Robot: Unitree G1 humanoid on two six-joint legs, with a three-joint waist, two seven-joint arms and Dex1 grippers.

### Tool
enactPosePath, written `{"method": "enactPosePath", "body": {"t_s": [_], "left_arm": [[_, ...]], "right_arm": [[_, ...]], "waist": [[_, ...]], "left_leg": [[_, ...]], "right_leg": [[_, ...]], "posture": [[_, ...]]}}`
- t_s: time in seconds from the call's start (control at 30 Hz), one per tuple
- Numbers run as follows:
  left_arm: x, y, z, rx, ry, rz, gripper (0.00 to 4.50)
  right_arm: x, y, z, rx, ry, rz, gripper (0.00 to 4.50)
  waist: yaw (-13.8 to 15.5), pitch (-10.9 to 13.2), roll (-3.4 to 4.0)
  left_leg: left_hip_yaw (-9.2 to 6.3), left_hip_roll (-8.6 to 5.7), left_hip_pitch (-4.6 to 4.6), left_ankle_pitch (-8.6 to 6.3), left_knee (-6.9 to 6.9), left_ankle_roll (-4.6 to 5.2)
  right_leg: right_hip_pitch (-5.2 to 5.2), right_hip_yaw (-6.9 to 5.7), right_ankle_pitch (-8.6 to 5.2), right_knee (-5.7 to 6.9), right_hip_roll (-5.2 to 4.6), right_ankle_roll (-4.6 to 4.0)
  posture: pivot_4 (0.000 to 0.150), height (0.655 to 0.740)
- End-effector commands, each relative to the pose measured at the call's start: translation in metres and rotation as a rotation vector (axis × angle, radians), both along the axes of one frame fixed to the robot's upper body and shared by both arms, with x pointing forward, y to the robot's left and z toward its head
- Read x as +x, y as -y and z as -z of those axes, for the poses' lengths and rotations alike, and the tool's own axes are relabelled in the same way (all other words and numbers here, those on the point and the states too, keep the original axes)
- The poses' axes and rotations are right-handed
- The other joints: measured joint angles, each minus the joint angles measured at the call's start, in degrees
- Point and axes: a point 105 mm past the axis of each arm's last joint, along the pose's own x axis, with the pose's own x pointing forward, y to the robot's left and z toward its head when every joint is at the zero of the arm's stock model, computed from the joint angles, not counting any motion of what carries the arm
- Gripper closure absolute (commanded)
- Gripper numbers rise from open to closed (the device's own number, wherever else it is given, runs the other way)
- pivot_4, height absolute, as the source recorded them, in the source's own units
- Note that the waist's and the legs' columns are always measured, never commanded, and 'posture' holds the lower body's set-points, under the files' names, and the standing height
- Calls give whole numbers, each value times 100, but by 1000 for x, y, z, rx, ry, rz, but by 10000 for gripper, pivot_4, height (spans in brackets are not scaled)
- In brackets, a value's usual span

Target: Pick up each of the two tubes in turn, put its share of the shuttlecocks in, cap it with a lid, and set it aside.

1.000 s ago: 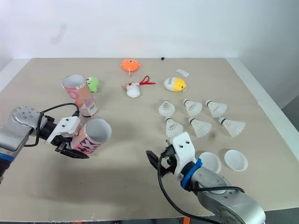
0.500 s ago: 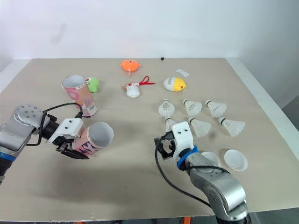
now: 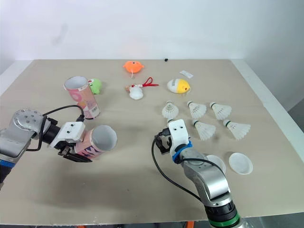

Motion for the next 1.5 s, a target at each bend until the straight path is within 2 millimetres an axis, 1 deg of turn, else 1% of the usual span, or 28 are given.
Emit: {"method": "enactPosePath", "body": {"t_s": [0.03,0.07,0.1,0.13,0.2,0.23,0.27,0.33,0.37,0.4,0.5,0.57,0.73,0.8,0.9,0.93,1.03,1.17,1.27,1.37,1.5], "left_arm": [[-7,6,3,-15,-19,21,15081],[-7,6,3,-16,-19,20,15081],[-7,6,3,-17,-18,18,15081],[-7,7,4,-18,-17,18,15081],[-7,7,6,-18,-15,16,15081],[-7,8,6,-20,-14,16,15081],[-7,8,7,-21,-15,16,15081],[-8,9,7,-22,-15,16,15081],[-8,9,8,-23,-16,16,15081],[-8,9,8,-23,-17,17,15081],[-9,9,8,-25,-20,17,15081],[-9,9,9,-28,-24,17,15081],[-9,10,10,-31,-28,19,15081],[-8,11,10,-33,-30,21,15081],[-6,12,10,-34,-31,25,15081],[-6,12,10,-34,-31,26,15081],[-5,13,10,-34,-32,30,15081],[-4,15,10,-36,-32,35,15081],[-3,16,8,-49,-40,30,15081],[-2,17,8,-51,-42,32,15081],[-1,19,7,-58,-44,28,15081]], "right_arm": [[5,3,-8,-23,57,7,5386],[6,4,-9,-24,61,10,6911],[6,5,-10,-29,71,12,11930],[6,6,-11,-28,83,13,14883],[5,6,-13,-24,94,2,23570],[3,5,-13,-15,95,-7,25337],[1,4,-13,-11,96,-14,29790],[-1,3,-14,-8,98,-26,35551],[-2,3,-14,-10,100,-29,40665],[-3,2,-15,-14,106,-37,44652],[-7,-1,-22,-12,131,-79,44652],[-13,-7,-32,9,156,-160,44652],[-33,-17,-68,6,287,-408,44652],[-49,-25,-85,-12,321,-581,44652],[-83,-35,-103,-40,304,-874,44652],[-86,-35,-108,-51,297,-917,44652],[-84,-37,-116,-102,288,-996,44652],[-85,-49,-122,-142,292,-1115,44652],[-78,-58,-121,-238,298,-1206,44652],[-75,-65,-118,-300,286,-1284,44652],[-68,-70,-110,-387,274,-1334,44652]], "waist": [[0,0,0],[1,0,0],[1,0,0],[1,0,0],[1,0,1],[1,0,1],[1,0,1],[1,0,1],[1,0,1],[1,0,1],[1,-1,2],[1,-1,2],[3,2,6],[3,2,8],[8,5,12],[9,6,14],[7,4,10],[7,6,16],[11,7,18],[13,8,19],[21,8,19]], "left_leg": [[0,0,0,0,0,0],[-1,0,0,0,0,0],[-1,0,-1,0,0,0],[-1,-1,-1,0,0,0],[-1,-1,-1,0,-1,0],[-1,-1,-1,0,-1,0],[-1,-1,-1,0,-1,0],[-2,-1,-1,-1,0,0],[-1,-1,-1,-1,-1,0],[-1,-1,-1,-1,0,0],[-1,-2,-1,0,0,0],[0,-2,-1,0,0,0],[-1,-6,-1,-1,0,0],[-2,-7,0,0,1,0],[-4,-9,0,-1,4,1],[-4,-10,0,0,5,1],[-6,-9,8,0,7,1],[-5,-10,8,1,12,3],[-3,-11,5,1,14,3],[-4,-9,-1,0,23,4],[-4,-10,-5,-1,23,6]], "right_leg": [[0,0,0,0,0,1],[0,-1,-1,0,0,2],[0,-1,-1,0,-1,5],[0,-1,-1,0,0,6],[0,-1,-1,0,-1,7],[0,-1,-1,0,-1,7],[0,-1,-1,0,-1,7],[0,-2,-1,0,-1,7],[0,-1,-1,0,-1,7],[0,-1,-1,0,-1,7],[0,-1,-1,0,-3,6],[0,-1,-1,0,-3,6],[2,-1,-1,0,-6,13],[4,-1,0,0,-6,15],[8,-2,1,-1,-8,17],[9,-2,1,-1,-9,18],[16,-3,1,-1,-7,17],[16,-3,-7,0,-8,-3],[14,-1,-6,-1,-9,1],[11,-2,-5,0,-8,1],[10,-4,-3,0,-11,8]], "posture": [[1500,7400],[1500,7400],[1500,7400],[1500,7400],[1500,7400],[1500,7400],[1500,7400],[1500,7400],[1500,7400],[1500,7400],[1500,7400],[1500,7400],[1500,7400],[1500,7400],[1500,7400],[1500,7400],[1500,7400],[1500,7400],[1500,7400],[1500,7400],[1500,7400]]}}
